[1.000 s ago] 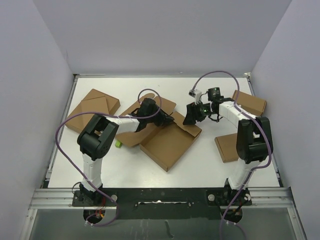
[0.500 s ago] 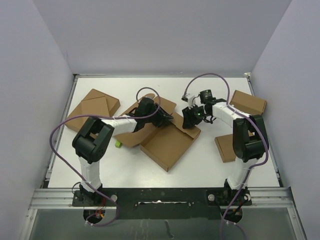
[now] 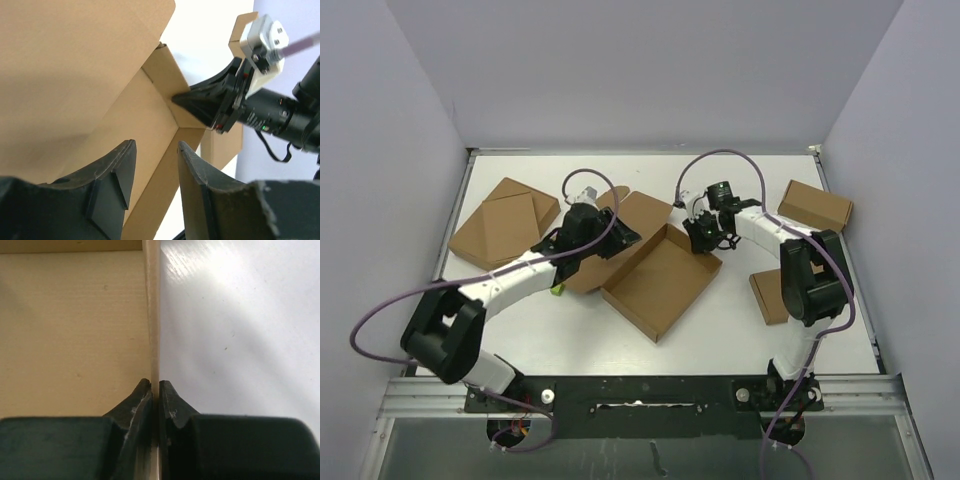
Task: Fold the paper box
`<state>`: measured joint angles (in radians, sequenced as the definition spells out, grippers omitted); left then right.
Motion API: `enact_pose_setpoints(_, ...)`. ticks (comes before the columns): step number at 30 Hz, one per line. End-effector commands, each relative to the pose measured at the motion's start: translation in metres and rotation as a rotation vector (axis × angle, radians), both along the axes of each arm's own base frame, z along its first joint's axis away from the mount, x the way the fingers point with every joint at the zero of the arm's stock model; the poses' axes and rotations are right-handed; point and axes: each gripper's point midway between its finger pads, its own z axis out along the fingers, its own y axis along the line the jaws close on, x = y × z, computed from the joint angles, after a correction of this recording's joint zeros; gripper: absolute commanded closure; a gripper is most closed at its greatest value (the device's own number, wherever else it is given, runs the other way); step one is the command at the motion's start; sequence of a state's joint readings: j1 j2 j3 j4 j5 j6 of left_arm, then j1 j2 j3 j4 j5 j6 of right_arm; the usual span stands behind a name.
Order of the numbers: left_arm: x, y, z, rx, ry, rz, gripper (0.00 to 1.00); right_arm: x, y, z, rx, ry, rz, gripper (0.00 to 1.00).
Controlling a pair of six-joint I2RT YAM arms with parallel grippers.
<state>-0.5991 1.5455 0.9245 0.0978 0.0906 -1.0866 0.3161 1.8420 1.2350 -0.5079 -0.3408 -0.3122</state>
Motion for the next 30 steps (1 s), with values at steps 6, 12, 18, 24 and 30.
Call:
enact_pose_setpoints(6,-0.055,0.075,0.044,0.187,-0.315,0.0,0.53,0.021,-0.017,0.004,-0.24,-0.193,0.004,1.0)
enact_pose_setpoints(12,-0.086,0.104,0.037,0.225,-0.352,0.009,0.48,0.024,-0.03,-0.002,-0.298,-0.205,0.001,1.0)
enact_pose_setpoints(18,-0.097,0.112,0.026,0.237,-0.336,0.004,0.48,0.022,-0.026,-0.003,-0.243,-0.175,-0.001,0.81)
enact_pose_setpoints(24,-0.104,0.122,0.009,0.326,-0.266,-0.014,0.48,0.025,-0.032,0.01,-0.195,-0.207,-0.041,0.97)
enact_pose_setpoints(30,-0.107,0.127,-0.007,0.357,-0.222,-0.009,0.46,0.03,-0.062,0.013,-0.195,-0.207,-0.197,1.0)
